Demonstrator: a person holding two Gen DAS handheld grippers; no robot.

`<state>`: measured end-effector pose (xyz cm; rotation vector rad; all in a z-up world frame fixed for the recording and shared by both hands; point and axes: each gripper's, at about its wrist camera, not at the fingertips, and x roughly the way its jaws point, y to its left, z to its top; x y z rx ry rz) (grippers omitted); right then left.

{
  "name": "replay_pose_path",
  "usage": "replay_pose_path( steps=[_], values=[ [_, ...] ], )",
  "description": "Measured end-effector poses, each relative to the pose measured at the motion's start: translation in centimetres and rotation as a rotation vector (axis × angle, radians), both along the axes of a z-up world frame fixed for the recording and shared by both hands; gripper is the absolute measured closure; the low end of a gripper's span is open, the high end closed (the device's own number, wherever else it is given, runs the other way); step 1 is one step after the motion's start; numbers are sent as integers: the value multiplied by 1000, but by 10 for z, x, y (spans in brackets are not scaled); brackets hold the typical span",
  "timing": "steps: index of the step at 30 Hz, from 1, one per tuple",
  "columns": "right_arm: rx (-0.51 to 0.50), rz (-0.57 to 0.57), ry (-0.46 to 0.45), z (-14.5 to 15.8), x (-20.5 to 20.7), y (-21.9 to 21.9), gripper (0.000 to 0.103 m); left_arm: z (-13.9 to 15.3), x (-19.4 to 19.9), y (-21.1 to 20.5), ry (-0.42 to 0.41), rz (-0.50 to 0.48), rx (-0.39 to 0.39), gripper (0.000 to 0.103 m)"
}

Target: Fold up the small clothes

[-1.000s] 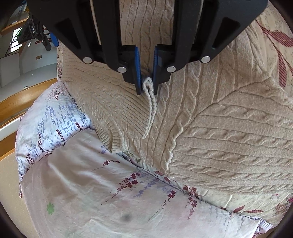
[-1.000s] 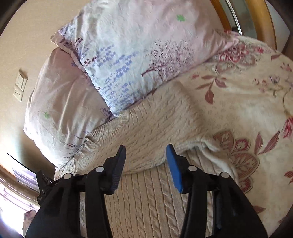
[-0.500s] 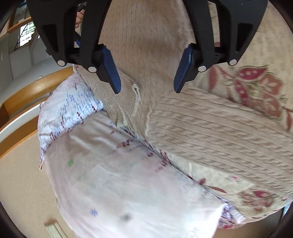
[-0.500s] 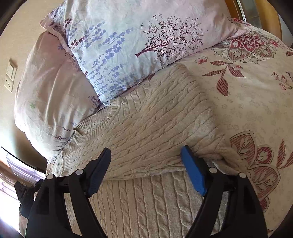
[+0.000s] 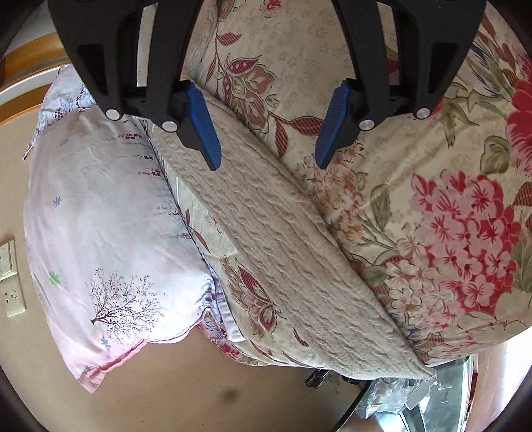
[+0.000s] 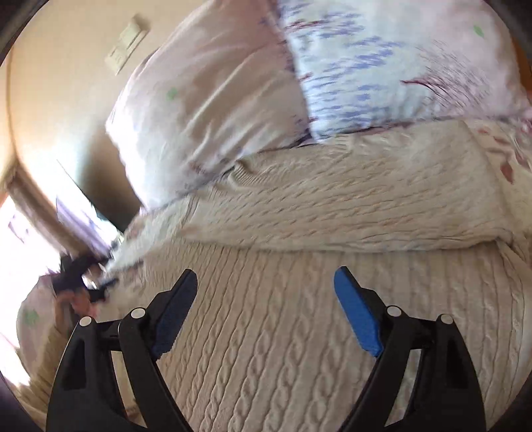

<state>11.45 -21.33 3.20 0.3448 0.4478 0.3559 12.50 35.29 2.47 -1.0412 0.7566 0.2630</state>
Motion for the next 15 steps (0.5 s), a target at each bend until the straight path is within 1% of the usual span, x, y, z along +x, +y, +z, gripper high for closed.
replay_pose_path(
  steps=[2,6,8,10,12,15],
  values=[
    [-219,32,-57,4,-12,50,16,0,-1,3,4,3,-1,45],
    [-544,113,-145,3,-33,128,16,-2,-2,6,5,-8,3,45],
    [-670,168,-160,-5,-39,158,16,-2,-1,6,7,-18,7,45],
    [-714,251,-162,-13,-46,180,16,-1,0,5,4,-33,14,45],
    [-718,324,-165,-19,-54,195,16,-1,1,5,-1,-49,12,45],
    [-645,432,-151,-21,-63,209,16,-2,2,8,-18,-57,-9,45]
  ],
)
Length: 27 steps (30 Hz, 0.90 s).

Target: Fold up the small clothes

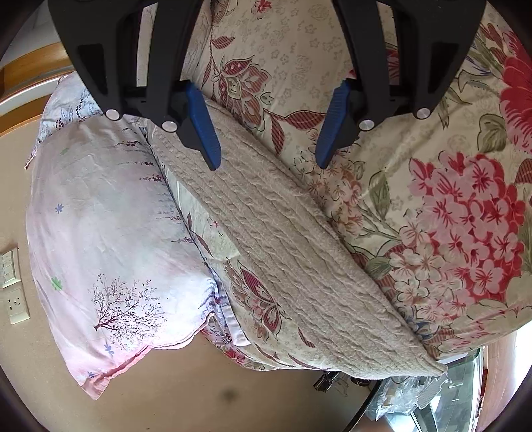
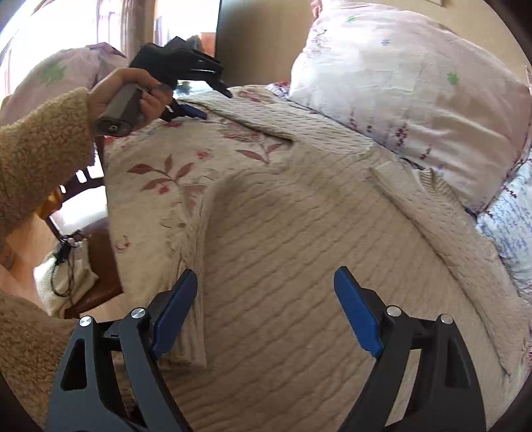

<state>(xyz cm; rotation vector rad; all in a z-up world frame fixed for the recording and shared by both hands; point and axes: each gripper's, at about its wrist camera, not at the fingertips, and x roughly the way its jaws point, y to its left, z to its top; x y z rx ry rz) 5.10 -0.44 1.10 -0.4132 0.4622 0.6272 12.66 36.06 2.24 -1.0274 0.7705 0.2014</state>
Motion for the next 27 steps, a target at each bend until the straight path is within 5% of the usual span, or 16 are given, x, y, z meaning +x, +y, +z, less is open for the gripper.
replay_pose_path(
  steps=[7,14,20,27],
  values=[
    [152,269,201,-6,-16,27,16,-4,1,14,-46,29,-65,45],
    [284,143,208,9,2,-13,16,-16,8,34,-60,117,-129,57],
    [378,16,179,21,12,-57,16,-25,21,34,-60,138,-193,96],
    [490,-126,139,32,17,-119,16,28,45,-24,-266,1,-197,97]
  ],
)
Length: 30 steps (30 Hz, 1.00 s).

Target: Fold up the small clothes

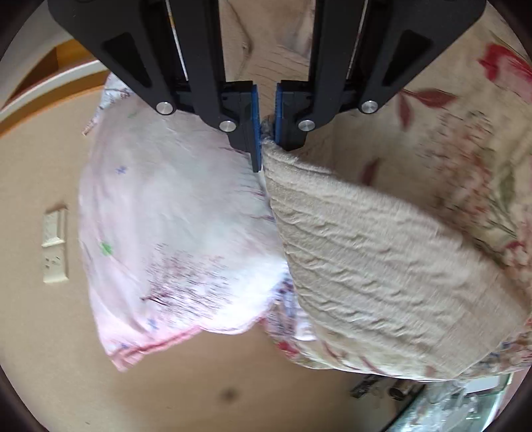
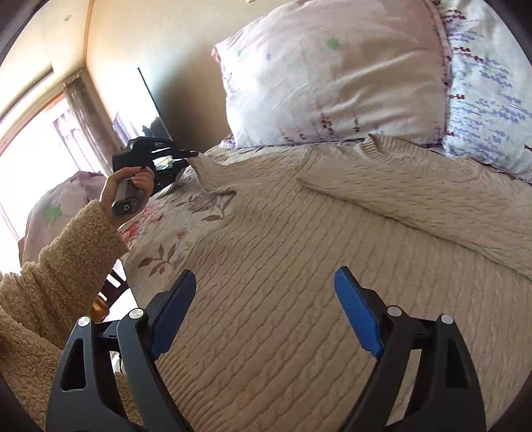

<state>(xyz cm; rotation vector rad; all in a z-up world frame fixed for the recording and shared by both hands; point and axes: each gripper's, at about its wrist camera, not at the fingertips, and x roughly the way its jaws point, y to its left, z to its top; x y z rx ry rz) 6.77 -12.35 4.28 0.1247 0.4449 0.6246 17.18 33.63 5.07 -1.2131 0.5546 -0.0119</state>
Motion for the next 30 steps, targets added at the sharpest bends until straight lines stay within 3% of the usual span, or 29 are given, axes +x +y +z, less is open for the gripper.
replay_pose_path(
  steps=[5,9,11,15,17,22,27,30],
  values=[
    [49,-89,-15,2,-5,-38,15,41,28,-88,-190,-188,-16,97],
    [81,-152,-11,-2,-8,-63,14,40,48,-175,-268,-366,-52,97],
    [97,-180,-1,-6,-9,-73,14,24,51,-214,-241,-433,-56,96],
    [102,-222,19,-14,-12,-89,14,-33,61,-262,-59,-502,-89,96],
    [104,-236,25,-17,-12,-93,14,-56,62,-269,12,-505,-132,95],
    [120,-266,27,-20,-13,-105,14,-53,58,-247,44,-418,-130,60],
    [137,-281,22,-22,-14,-113,14,-54,59,-205,92,-282,-185,59],
    [141,-286,27,-25,-14,-116,14,-59,61,-195,98,-254,-243,59]
  ],
)
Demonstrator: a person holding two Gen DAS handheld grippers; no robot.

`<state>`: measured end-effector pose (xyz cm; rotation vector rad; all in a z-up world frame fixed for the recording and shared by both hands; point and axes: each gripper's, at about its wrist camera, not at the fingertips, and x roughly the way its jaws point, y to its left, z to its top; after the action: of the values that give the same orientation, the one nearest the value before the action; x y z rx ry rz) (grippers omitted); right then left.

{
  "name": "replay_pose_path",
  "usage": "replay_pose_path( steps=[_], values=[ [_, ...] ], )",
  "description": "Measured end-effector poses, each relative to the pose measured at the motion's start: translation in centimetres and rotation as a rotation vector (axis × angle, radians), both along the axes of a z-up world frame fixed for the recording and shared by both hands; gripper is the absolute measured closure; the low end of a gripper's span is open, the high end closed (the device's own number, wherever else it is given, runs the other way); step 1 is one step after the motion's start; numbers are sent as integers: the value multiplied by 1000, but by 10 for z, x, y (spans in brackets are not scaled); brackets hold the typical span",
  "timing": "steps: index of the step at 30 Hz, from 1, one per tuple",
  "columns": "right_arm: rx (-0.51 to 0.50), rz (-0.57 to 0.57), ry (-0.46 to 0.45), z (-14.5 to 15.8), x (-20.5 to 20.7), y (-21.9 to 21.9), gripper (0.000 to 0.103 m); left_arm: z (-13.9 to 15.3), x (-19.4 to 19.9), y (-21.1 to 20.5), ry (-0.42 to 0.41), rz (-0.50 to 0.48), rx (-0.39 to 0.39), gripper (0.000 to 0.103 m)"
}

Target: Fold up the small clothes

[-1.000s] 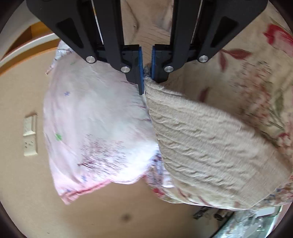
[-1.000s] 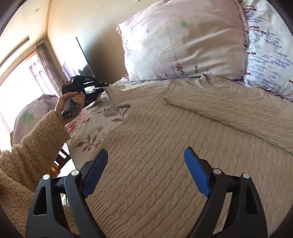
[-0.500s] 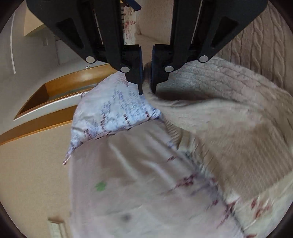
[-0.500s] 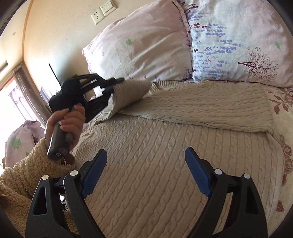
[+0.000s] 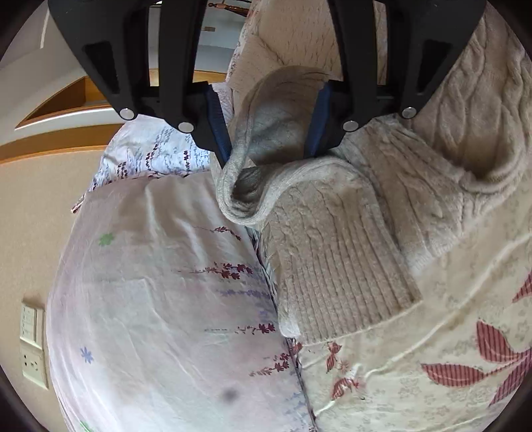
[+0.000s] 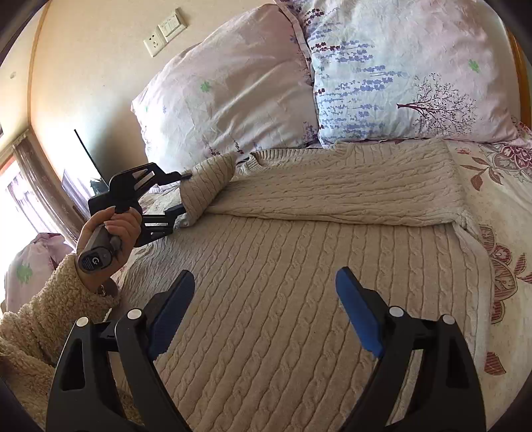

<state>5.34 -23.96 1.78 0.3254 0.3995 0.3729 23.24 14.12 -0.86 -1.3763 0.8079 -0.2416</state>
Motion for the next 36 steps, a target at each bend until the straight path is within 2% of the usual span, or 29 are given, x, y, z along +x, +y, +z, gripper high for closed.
replay_pose_path(
  steps=[2,3,6,9,12,14,16,18,20,21,24,27,29,31,33,36],
  values=[
    [3,-8,6,-3,-1,-2,14,-2,-1,-4,-12,-21,-35,53],
    [6,-13,9,-4,-1,-4,14,-2,0,-9,-18,-56,-27,46],
    [18,-27,17,-6,0,-9,14,-2,-1,-27,-23,-103,-21,44],
    [27,-38,20,-7,-1,-12,14,-3,0,-29,-28,-75,-55,44],
    [18,-44,18,-8,-3,-13,14,-1,-1,-22,-14,-15,-28,44],
    [10,-49,15,-8,-5,-13,14,-6,-3,-12,29,50,-41,51],
    [7,-50,10,-8,-7,-13,14,-13,-6,-1,82,117,-52,76],
    [3,-52,5,-7,-8,-14,14,-11,-3,2,110,155,-35,93],
    [-1,-58,0,-6,-9,-16,14,6,6,-5,79,146,56,94],
    [-3,-63,-4,-6,-10,-18,14,20,11,-13,37,131,113,94],
    [3,-84,-18,-5,-14,-25,14,62,31,-61,-108,-27,274,95],
    [22,-122,-32,-4,-19,-39,14,91,46,-141,-250,-314,459,95],
    [52,-147,-36,-4,-22,-51,14,91,43,-204,-319,-541,588,92],
    [98,-169,-30,-5,-24,-66,14,80,31,-259,-358,-736,695,78],
    [153,-190,-17,-6,-23,-82,15,62,20,-290,-350,-870,717,73],
    [231,-187,-8,-1,-20,-101,16,50,14,-286,-309,-935,609,68]
  ],
)
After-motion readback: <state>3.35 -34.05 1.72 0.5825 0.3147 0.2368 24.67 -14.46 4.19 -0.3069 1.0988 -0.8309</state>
